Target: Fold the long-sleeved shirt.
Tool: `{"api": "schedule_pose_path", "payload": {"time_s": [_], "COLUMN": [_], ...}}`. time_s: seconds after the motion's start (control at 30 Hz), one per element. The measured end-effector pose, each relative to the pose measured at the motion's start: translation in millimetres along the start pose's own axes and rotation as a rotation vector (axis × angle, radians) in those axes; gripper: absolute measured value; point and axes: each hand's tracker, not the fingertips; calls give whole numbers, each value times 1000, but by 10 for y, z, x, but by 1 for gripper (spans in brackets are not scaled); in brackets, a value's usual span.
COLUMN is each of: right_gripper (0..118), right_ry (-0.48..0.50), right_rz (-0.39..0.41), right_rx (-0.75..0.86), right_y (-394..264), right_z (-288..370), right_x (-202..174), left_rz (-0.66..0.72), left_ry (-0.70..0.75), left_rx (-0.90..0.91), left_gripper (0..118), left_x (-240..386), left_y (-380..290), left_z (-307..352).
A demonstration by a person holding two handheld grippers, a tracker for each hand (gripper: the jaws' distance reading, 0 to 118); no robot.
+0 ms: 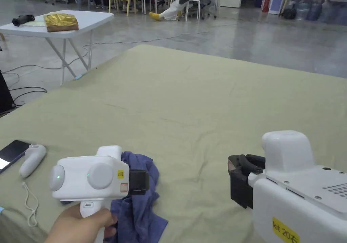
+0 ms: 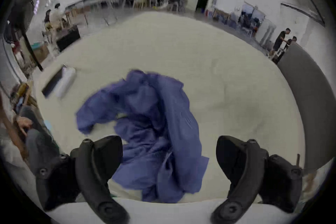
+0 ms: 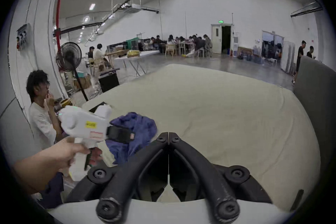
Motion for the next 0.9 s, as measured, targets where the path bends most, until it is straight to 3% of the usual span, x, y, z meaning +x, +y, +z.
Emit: {"api": "schedule_pose_path", "payload": {"time_s": [0.1, 0.17, 0.23, 0.27, 0.3, 0.33, 0.37, 0.53, 0.73, 0.9], "right_gripper": [0, 0, 0, 0, 0, 0, 0, 0, 0, 0], "right_ry": [-10, -14, -15, -17, -19, -19, -20, -66, -199, -323], "right_rz": [4, -2, -11, -17, -28, -45, -61, -157, -185, -216], "right_rx": [-15, -25, -33, -36, -41, -45, -46, 1, 114, 201], "right_y": [-41, -51, -61, -63, -64, -65, -68, -1, 197, 277], "right_z": [-61, -78, -94, -91, -78, -58, -45, 209, 844, 1472], "right_x": [20, 53, 80, 100, 133, 174, 208, 484, 900, 1272], "left_rz": [-3, -147, -287, -297, -209, -135, -107, -188, -300, -395], "left_ry": [59, 213, 302, 260, 156, 123, 141, -24, -298, -482], "left_rx": [-74, -134, -129, -135, -102, -85, -45, 131, 341, 343], "left_gripper": [104, 103, 79, 66, 30, 16, 12, 6, 3, 2], "left_x": [32, 115, 176, 173, 174, 201, 256, 803, 2020, 3021], "left_y": [51, 41, -25, -49, -23, 37, 75, 587, 1050, 1006], "left_z": [-449, -692, -861, -838, -711, -583, -443, 597, 1990, 2354]}}
